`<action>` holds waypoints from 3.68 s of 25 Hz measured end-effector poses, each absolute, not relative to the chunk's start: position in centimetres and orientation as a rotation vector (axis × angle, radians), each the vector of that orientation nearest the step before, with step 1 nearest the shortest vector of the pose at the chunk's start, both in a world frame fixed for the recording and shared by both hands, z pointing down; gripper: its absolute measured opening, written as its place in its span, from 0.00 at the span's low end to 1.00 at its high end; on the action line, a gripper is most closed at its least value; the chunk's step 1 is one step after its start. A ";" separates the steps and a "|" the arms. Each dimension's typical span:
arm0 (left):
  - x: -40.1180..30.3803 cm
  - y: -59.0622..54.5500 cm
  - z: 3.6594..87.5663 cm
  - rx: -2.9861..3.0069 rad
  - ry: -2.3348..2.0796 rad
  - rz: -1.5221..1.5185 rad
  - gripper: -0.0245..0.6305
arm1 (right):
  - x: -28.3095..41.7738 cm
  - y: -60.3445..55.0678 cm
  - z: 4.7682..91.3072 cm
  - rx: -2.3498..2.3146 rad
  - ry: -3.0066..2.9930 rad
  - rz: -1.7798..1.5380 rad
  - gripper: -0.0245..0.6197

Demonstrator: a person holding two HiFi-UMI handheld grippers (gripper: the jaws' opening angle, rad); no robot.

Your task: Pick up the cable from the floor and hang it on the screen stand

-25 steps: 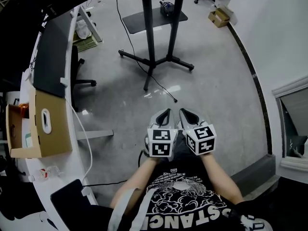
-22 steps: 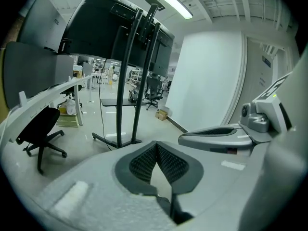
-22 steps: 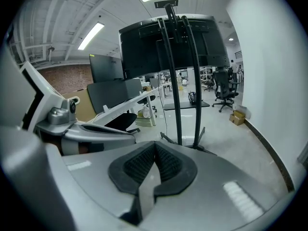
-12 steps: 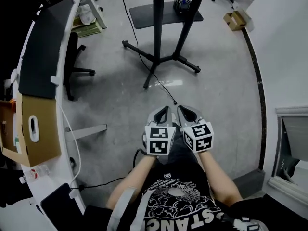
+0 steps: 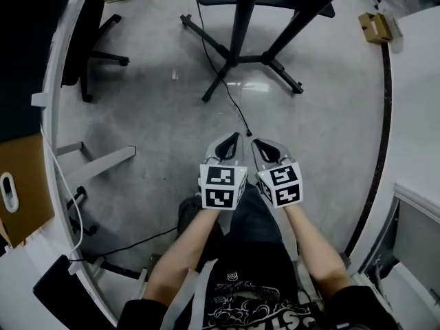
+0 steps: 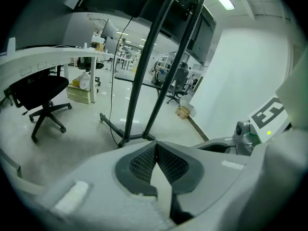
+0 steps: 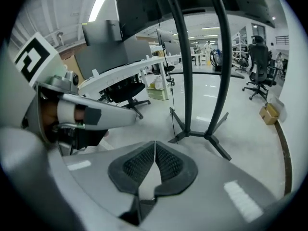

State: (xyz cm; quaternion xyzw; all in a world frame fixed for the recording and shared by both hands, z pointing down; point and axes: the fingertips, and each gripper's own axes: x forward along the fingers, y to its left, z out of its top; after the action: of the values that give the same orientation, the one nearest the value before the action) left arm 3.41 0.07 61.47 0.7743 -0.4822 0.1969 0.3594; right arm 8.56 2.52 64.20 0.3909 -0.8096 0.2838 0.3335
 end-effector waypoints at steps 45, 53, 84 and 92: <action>2.6 -9.0 103.9 2.046 -1.120 0.723 0.04 | 12.3 -1.8 120.8 0.801 -1.766 0.742 0.17; 2.3 -10.3 103.3 2.083 -1.129 0.741 0.04 | 12.2 -2.4 121.8 0.795 -1.741 0.729 0.08; -0.1 -13.1 67.5 2.287 -1.219 0.729 0.04 | 9.8 -8.3 74.9 0.806 -2.016 0.238 0.08; -0.3 -13.0 57.7 2.367 -1.226 0.688 0.04 | 8.2 -10.2 59.2 0.823 -2.096 0.027 0.08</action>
State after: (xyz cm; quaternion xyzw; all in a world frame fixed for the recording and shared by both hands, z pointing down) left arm -0.32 -13.04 57.73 0.8436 -0.4369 0.2452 0.1931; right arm 8.23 -10.18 59.23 0.3300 -0.8401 0.0109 0.4304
